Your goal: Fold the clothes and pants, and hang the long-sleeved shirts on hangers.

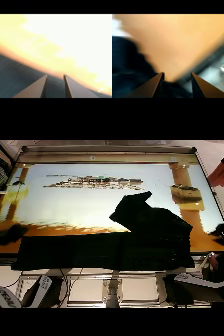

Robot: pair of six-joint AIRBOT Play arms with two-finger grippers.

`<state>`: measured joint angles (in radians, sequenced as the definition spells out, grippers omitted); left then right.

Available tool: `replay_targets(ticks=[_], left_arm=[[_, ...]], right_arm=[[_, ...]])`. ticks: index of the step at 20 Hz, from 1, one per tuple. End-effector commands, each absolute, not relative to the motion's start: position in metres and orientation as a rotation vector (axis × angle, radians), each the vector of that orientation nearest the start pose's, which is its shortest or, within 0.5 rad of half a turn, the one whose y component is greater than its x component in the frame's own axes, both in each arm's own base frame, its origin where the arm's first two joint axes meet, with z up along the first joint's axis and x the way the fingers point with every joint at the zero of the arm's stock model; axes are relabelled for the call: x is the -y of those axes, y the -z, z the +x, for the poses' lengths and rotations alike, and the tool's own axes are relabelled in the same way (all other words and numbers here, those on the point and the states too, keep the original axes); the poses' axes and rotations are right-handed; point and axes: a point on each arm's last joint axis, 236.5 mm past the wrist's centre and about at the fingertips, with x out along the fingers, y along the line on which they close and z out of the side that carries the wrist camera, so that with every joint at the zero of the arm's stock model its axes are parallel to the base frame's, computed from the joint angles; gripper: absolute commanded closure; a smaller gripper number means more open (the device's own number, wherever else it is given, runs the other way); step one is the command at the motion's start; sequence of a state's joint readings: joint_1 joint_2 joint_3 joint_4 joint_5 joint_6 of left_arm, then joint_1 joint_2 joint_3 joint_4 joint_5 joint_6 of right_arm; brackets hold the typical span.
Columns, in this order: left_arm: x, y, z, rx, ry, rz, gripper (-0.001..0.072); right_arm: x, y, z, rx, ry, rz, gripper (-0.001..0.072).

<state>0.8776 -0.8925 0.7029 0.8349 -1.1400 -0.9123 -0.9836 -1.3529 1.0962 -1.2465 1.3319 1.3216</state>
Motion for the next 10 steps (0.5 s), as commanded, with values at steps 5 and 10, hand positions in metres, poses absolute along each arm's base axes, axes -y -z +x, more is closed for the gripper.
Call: replay_targets(ticks=[5, 10], left_arm=[[0.076, -0.105, 0.366, -0.676, 0.489, -0.256, 0.0441], [0.171, -0.092, 0.356, -0.721, 0.636, -0.215, 0.044]], right_arm=[[0.066, 0.006, 0.377, -1.22, -0.096, 0.521, 0.0341], [-0.056, 0.0, 0.429, -1.09, -0.304, 0.186, 0.0341]])
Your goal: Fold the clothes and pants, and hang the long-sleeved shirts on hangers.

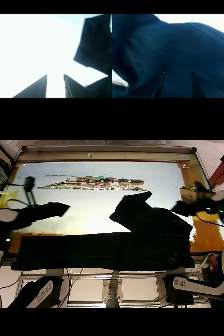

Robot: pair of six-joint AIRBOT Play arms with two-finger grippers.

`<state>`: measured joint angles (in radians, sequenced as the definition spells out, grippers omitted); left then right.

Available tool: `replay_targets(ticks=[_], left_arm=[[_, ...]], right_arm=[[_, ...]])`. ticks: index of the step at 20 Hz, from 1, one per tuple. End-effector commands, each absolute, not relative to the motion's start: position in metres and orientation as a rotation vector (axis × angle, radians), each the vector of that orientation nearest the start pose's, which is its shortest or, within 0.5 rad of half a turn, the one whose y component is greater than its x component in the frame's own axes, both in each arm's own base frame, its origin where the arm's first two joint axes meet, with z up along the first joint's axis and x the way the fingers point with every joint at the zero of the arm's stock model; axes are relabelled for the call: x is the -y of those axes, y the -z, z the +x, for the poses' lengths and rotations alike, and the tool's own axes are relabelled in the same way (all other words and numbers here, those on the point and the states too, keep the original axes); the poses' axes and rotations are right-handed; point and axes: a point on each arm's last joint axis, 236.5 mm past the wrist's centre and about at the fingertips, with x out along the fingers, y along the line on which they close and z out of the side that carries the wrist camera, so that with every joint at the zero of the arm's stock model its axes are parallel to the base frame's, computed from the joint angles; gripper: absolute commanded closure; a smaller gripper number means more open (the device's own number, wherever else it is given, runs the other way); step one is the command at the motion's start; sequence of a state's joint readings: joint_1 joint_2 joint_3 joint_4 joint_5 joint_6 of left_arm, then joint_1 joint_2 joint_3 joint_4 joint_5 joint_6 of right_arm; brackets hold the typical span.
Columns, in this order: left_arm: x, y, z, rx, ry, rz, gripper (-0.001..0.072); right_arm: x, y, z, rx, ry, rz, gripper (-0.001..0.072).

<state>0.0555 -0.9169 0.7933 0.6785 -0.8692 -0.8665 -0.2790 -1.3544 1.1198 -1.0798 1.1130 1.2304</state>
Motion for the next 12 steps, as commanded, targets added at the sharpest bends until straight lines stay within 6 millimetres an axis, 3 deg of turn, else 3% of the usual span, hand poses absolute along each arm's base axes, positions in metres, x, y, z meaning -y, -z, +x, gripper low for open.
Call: replay_targets(ticks=[1, 2, 5, 9, 12], left_arm=[[0.18, -0.087, 0.351, -0.75, 0.65, -0.229, 0.0438], [0.187, -0.084, 0.349, -0.77, 0.656, -0.245, 0.0404], [0.197, -0.082, 0.341, -0.796, 0.677, -0.264, 0.0402], [0.199, -0.079, 0.334, -0.833, 0.689, -0.28, 0.0402], [0.196, -0.076, 0.335, -0.839, 0.678, -0.268, 0.0402]], right_arm=[[-0.077, -0.003, 0.439, -1.053, -0.331, 0.139, 0.0342], [-0.096, -0.005, 0.446, -1.032, -0.352, 0.109, 0.0343], [-0.149, 0.005, 0.458, -1.051, -0.438, 0.044, 0.0344], [-0.195, 0.035, 0.454, -1.176, -0.524, -0.001, 0.0343], [-0.221, 0.039, 0.453, -1.171, -0.583, -0.08, 0.0343]])
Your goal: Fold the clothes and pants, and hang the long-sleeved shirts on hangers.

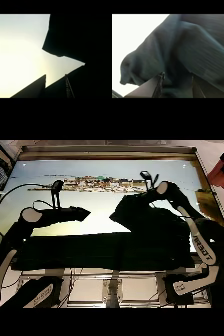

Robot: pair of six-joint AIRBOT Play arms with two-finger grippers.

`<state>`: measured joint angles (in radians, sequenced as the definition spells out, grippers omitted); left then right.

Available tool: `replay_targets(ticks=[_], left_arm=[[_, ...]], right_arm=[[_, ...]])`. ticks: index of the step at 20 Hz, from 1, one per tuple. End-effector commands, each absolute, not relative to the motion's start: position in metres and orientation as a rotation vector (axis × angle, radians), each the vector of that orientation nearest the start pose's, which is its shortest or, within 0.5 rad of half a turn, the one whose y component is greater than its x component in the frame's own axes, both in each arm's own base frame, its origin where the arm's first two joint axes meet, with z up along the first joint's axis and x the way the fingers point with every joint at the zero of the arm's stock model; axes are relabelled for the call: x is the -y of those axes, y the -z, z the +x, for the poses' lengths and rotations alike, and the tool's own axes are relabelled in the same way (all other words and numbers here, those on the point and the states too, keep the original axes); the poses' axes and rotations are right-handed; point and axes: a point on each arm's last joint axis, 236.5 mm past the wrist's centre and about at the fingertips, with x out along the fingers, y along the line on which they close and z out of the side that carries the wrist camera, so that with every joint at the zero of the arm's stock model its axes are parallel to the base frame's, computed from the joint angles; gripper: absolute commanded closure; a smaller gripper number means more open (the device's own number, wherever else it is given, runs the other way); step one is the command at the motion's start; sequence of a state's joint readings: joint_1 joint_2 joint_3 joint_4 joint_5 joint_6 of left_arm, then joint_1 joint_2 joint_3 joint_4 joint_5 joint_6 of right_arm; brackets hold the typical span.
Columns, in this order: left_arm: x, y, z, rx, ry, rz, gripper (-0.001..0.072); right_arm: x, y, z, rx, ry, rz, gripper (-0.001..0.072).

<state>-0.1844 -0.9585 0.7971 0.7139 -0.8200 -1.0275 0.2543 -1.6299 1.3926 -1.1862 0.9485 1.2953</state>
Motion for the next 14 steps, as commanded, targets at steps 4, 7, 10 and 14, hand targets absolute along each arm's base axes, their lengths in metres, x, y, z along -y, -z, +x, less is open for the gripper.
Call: replay_targets(ticks=[4, 7, 10, 14], left_arm=[[0.189, -0.068, 0.335, -0.864, 0.647, -0.245, 0.0402], [0.187, -0.066, 0.335, -0.869, 0.639, -0.243, 0.0401], [0.186, -0.065, 0.335, -0.871, 0.636, -0.229, 0.0401], [0.177, -0.066, 0.346, -0.844, 0.587, -0.233, 0.0402]], right_arm=[[-0.244, 0.05, 0.449, -1.16, -0.621, -0.174, 0.0343], [-0.244, 0.069, 0.449, -1.187, -0.608, -0.187, 0.0344], [-0.246, 0.073, 0.453, -1.176, -0.606, -0.185, 0.0501], [-0.293, 0.062, 0.413, -1.191, -0.861, -0.214, 0.0693]])
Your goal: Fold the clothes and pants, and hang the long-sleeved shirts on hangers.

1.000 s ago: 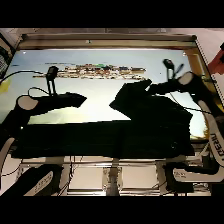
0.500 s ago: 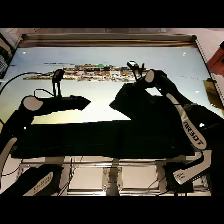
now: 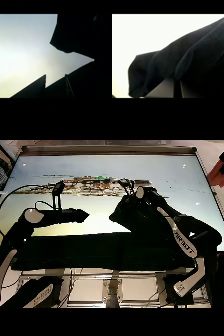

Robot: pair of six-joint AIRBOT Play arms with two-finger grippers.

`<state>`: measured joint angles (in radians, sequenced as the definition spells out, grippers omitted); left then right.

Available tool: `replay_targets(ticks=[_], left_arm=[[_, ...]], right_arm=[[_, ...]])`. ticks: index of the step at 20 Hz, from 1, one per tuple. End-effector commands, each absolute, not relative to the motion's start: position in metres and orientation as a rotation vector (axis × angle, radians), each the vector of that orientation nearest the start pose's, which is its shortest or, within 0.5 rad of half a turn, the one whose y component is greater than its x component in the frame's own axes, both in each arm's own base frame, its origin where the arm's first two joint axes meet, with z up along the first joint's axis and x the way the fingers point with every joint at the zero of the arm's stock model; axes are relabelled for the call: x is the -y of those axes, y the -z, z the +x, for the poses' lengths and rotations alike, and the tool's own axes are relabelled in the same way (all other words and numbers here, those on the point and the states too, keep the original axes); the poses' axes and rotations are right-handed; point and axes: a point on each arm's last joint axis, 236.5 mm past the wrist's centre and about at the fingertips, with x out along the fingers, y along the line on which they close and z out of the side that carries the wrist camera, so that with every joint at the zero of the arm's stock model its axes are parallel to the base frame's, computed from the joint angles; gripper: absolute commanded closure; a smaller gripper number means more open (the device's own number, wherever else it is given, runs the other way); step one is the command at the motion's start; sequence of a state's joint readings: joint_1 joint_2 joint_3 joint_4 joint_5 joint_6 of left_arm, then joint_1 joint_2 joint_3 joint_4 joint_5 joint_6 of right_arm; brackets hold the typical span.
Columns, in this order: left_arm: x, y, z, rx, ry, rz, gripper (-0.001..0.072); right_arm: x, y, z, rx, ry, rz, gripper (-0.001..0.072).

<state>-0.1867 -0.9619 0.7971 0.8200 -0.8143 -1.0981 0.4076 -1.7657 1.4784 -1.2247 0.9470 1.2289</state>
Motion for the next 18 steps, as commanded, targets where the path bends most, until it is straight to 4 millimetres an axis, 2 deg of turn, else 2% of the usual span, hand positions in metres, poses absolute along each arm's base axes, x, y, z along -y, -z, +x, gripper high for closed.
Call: replay_targets(ticks=[1, 3, 5, 7, 9, 12, 13, 15, 18], left_arm=[[0.168, -0.069, 0.354, -0.835, 0.537, -0.288, 0.0402], [0.139, -0.071, 0.37, -0.834, 0.398, -0.45, 0.0402], [0.108, -0.069, 0.375, -0.847, 0.309, -0.536, 0.0402], [0.087, -0.065, 0.37, -0.877, 0.27, -0.567, 0.0402], [0.071, -0.061, 0.362, -0.914, 0.243, -0.595, 0.0402], [0.05, -0.055, 0.353, -0.956, 0.207, -0.634, 0.0402], [0.046, -0.053, 0.35, -0.969, 0.199, -0.637, 0.0402], [0.037, -0.041, 0.34, -1.021, 0.177, -0.575, 0.0402], [0.029, -0.027, 0.327, -1.086, 0.159, -0.481, 0.04]], right_arm=[[-0.313, 0.053, 0.391, -1.186, -1.0, -0.249, 0.0693], [-0.35, 0.027, 0.337, -1.198, -1.27, -0.291, 0.0694], [-0.375, 0.001, 0.281, -1.215, -1.508, -0.34, 0.0694], [-0.388, -0.016, 0.234, -1.233, -1.678, -0.415, 0.0693], [-0.394, -0.023, 0.199, -1.259, -1.777, -0.484, 0.0694], [-0.397, -0.025, 0.165, -1.3, -1.86, -0.545, 0.0691], [-0.396, -0.025, 0.158, -1.315, -1.878, -0.558, 0.066], [-0.388, -0.029, 0.147, -1.386, -1.888, -0.55, 0.0423], [-0.365, -0.037, 0.138, -1.518, -1.893, -0.563, 0.042]])
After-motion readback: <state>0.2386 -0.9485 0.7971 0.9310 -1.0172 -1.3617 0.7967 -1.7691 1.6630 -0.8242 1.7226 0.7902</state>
